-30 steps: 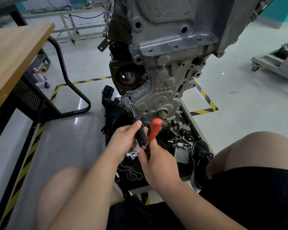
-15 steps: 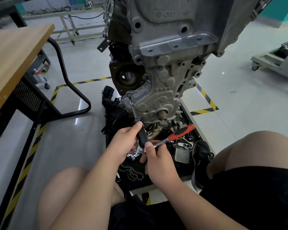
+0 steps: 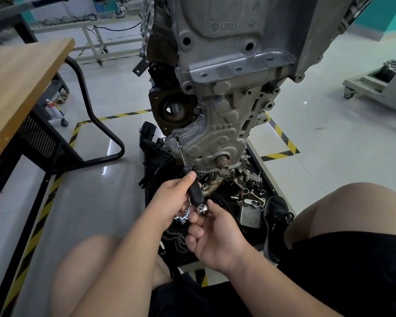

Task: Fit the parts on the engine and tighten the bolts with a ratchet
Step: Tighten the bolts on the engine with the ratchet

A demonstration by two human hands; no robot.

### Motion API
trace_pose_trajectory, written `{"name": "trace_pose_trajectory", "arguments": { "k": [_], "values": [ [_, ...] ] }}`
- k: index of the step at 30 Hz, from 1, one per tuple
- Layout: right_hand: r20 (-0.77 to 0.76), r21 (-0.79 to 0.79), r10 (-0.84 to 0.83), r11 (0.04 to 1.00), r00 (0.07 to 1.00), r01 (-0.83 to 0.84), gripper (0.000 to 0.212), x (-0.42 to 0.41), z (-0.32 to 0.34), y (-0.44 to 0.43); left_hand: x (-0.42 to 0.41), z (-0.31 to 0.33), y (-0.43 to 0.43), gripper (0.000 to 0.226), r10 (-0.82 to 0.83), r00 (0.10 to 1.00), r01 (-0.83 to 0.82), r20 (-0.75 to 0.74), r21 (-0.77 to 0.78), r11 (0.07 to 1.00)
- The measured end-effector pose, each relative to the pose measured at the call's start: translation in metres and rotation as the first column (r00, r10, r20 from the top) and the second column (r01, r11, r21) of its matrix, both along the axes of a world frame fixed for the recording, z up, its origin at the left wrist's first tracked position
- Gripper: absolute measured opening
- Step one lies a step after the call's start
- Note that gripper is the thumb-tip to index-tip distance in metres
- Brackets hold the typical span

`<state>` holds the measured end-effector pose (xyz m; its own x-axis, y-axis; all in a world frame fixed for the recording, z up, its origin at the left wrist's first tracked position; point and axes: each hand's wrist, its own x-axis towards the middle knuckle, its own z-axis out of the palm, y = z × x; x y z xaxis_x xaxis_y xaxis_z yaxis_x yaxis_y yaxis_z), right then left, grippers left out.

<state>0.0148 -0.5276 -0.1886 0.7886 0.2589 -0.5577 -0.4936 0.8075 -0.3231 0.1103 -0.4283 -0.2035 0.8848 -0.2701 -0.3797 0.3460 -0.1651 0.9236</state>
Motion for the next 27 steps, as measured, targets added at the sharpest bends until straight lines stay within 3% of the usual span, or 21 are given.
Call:
{"name": "trace_pose_trajectory", "arguments": {
  "k": [4, 8, 12, 16, 21, 25, 27],
  "values": [
    [-0.058, 0.178, -0.029, 0.983, 0.998, 0.038, 0.049, 0.0001, 0.0003, 0.0045, -0.0014, 0.0015, 0.0004, 0.039, -0.009, 1.0, 0.009, -0.015, -0.009, 1.0],
    [-0.067, 0.22, 0.012, 0.976, 0.998, 0.003, 0.042, -0.0016, -0.0004, 0.0039, -0.0023, 0.0024, -0.0006, 0.045, 0.008, 1.0, -0.008, 0.007, -0.001, 1.0],
    [-0.049, 0.071, 0.044, 0.997, 0.998, -0.04, 0.054, -0.0033, -0.0005, 0.0029, -0.0017, 0.0012, -0.0023, 0.053, 0.027, 0.999, -0.027, 0.044, 0.014, 1.0],
    [0.016, -0.228, 0.032, 0.973, 0.999, -0.028, 0.05, -0.0027, 0.0008, -0.0003, -0.0015, 0.0008, -0.0014, 0.053, 0.032, 0.997, -0.034, 0.065, 0.038, 0.999],
    [0.157, -0.664, 0.072, 0.746, 0.985, 0.051, 0.039, -0.0058, 0.0038, -0.0027, -0.0019, 0.0015, -0.0021, 0.052, 0.028, 0.998, -0.029, 0.058, 0.027, 0.999],
    [0.256, -0.841, 0.108, 0.515, 0.961, 0.166, 0.018, -0.0079, 0.0016, -0.0025, -0.0023, 0.0027, -0.0018, 0.054, 0.021, 0.998, -0.024, 0.057, 0.052, 0.998],
    [0.278, -0.908, 0.192, 0.371, 0.941, 0.192, 0.02, -0.0084, -0.001, -0.0046, -0.0022, 0.0029, -0.0017, 0.054, 0.021, 0.998, -0.026, 0.061, 0.073, 0.997]
  ]
}}
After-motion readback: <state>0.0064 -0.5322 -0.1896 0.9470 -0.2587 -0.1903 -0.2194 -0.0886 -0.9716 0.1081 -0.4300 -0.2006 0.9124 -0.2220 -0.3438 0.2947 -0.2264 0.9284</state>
